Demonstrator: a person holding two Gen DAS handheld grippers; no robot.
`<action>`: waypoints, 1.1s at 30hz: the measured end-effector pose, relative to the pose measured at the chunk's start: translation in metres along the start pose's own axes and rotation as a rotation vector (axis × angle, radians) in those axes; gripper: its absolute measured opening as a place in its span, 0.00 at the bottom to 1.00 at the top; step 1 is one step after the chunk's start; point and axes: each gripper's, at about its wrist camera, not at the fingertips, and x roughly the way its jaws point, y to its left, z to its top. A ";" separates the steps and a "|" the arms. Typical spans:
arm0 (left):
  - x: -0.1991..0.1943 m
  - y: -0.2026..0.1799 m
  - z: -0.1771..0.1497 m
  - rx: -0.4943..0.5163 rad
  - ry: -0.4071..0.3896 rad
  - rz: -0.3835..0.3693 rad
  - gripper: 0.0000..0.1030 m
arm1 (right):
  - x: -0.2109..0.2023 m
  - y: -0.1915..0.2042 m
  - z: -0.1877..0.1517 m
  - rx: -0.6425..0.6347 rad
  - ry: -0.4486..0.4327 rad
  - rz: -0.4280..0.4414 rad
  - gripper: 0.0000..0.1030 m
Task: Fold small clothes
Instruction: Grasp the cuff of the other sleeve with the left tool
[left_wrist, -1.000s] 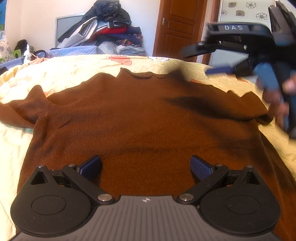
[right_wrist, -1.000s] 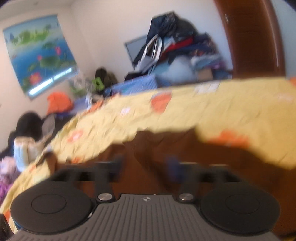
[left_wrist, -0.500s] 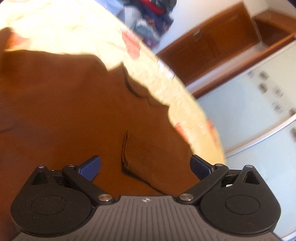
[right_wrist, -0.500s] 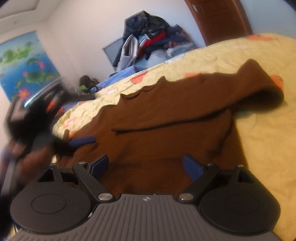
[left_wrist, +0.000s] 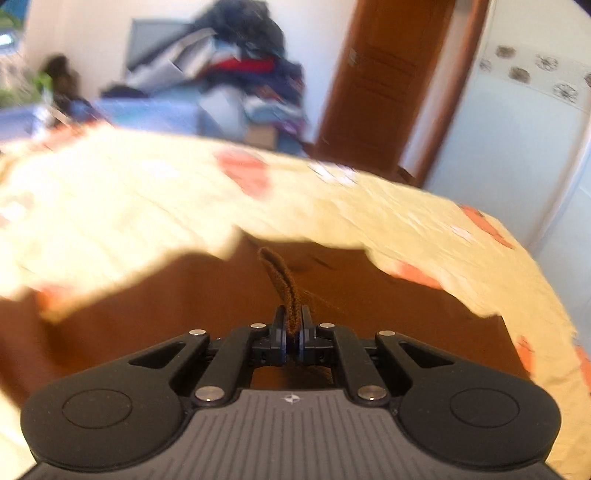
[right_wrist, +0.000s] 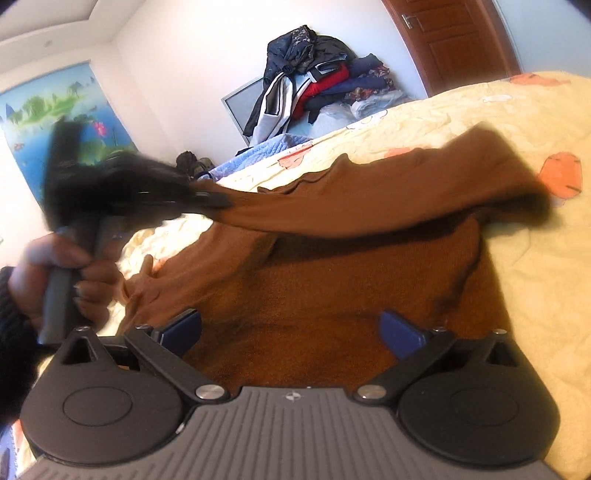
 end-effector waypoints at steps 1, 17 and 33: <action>-0.003 0.012 0.000 0.005 -0.005 0.045 0.05 | 0.000 0.000 0.000 0.002 0.000 0.002 1.00; 0.011 0.079 -0.028 -0.012 0.102 0.279 0.05 | -0.002 -0.004 0.002 0.005 0.002 0.012 1.00; -0.036 0.022 -0.026 0.081 -0.053 0.085 0.85 | 0.051 -0.026 0.130 0.040 0.011 -0.100 1.00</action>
